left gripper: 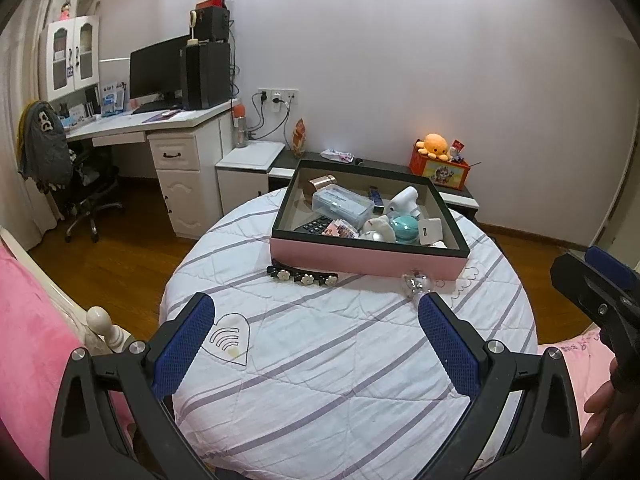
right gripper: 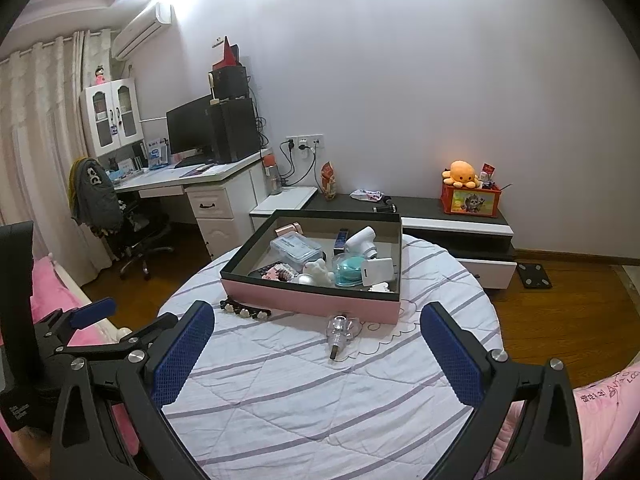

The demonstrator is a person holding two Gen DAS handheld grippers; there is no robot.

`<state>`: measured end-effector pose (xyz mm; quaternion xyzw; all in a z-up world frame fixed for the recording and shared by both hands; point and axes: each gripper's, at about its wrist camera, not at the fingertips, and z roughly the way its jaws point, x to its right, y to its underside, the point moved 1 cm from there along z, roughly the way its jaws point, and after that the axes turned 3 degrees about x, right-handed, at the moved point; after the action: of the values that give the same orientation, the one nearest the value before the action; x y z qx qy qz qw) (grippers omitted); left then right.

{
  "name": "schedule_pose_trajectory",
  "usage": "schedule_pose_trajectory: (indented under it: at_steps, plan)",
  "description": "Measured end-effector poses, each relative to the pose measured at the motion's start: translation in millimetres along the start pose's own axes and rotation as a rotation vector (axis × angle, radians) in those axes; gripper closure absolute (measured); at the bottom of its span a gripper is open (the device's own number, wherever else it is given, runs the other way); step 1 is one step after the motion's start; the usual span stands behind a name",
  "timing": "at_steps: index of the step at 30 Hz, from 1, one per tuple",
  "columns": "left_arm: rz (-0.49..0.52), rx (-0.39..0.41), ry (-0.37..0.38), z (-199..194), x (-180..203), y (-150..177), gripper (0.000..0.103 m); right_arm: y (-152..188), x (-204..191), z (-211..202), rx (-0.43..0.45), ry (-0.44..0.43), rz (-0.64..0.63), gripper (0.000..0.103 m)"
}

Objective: Organize rigid objects
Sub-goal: 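Withdraw both open tools from the box toward the last items, then grasp the black flower hair clip with the left tool while the right tool grasps the glass bottle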

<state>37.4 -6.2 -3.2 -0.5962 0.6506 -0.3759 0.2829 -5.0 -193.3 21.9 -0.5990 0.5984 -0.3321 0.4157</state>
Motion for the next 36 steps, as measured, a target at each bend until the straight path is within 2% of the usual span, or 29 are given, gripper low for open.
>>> schedule_pose_trajectory:
  at_steps: [20, 26, 36]
  plan:
    - [-0.011, -0.013, -0.012, 9.0, -8.1, 1.6, 0.000, 2.8, 3.5, 10.7, -0.028, 0.021, 0.002, 0.000]
    - [-0.016, -0.082, -0.025, 40.2, -14.9, 14.9, 0.000, 16.9, 13.1, 33.5, -0.095, 0.049, 0.015, 0.000]
    - [-0.008, -0.185, -0.052, 117.8, -20.2, 24.5, 0.000, 46.2, 30.2, 103.7, -0.247, 0.079, 0.045, 0.000]
